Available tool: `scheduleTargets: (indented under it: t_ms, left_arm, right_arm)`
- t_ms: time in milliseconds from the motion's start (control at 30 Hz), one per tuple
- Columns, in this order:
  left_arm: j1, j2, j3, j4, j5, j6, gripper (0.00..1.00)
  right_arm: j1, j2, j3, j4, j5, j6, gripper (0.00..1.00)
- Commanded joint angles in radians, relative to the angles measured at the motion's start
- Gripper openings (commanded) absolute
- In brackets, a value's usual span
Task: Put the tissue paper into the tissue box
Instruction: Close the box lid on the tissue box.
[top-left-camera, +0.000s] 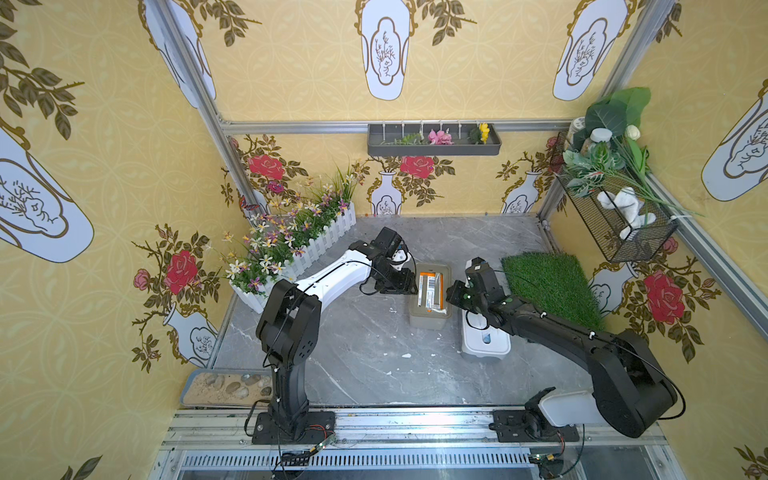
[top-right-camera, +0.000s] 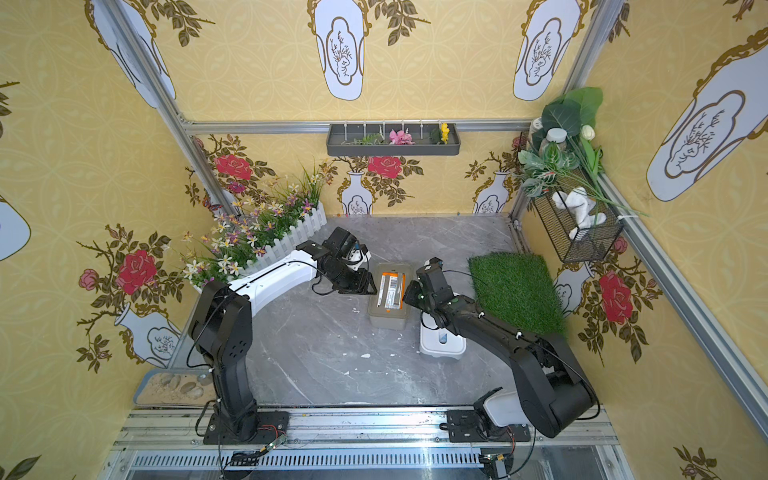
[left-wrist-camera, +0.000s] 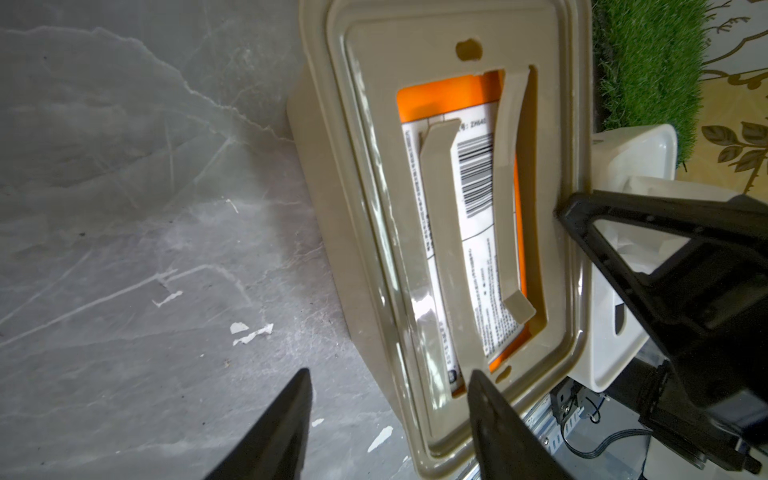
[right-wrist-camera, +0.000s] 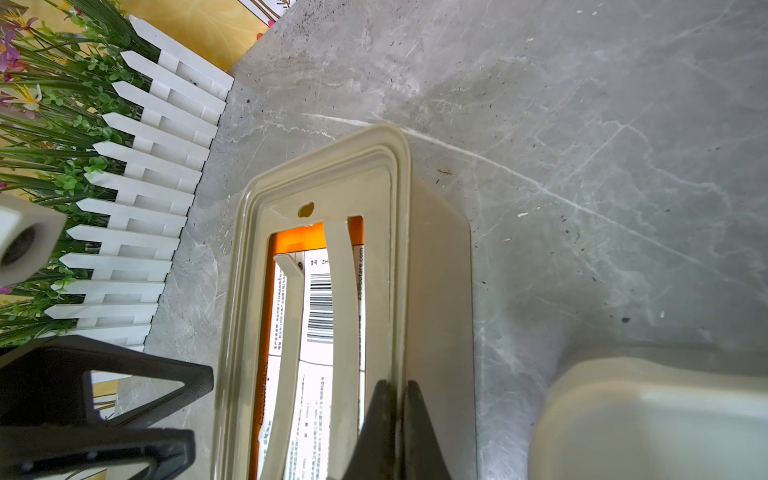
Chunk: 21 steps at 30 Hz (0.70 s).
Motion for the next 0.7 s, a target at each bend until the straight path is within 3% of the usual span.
scheduleTargets:
  t_ms: [0, 267, 667]
  left_arm:
    - [-0.003, 0.028, 0.008, -0.037, -0.003, 0.029, 0.59]
    - [-0.007, 0.017, -0.044, -0.077, -0.045, 0.035, 0.52]
    - [-0.006, -0.133, -0.209, -0.108, -0.131, -0.005, 0.49]
  right_arm:
    - [0.003, 0.034, -0.004, -0.105, -0.01, 0.01, 0.0]
    - [0.013, 0.104, 0.044, -0.088, -0.051, 0.018, 0.0]
    - [0.072, 0.277, 0.166, -0.068, -0.121, 0.015, 0.0]
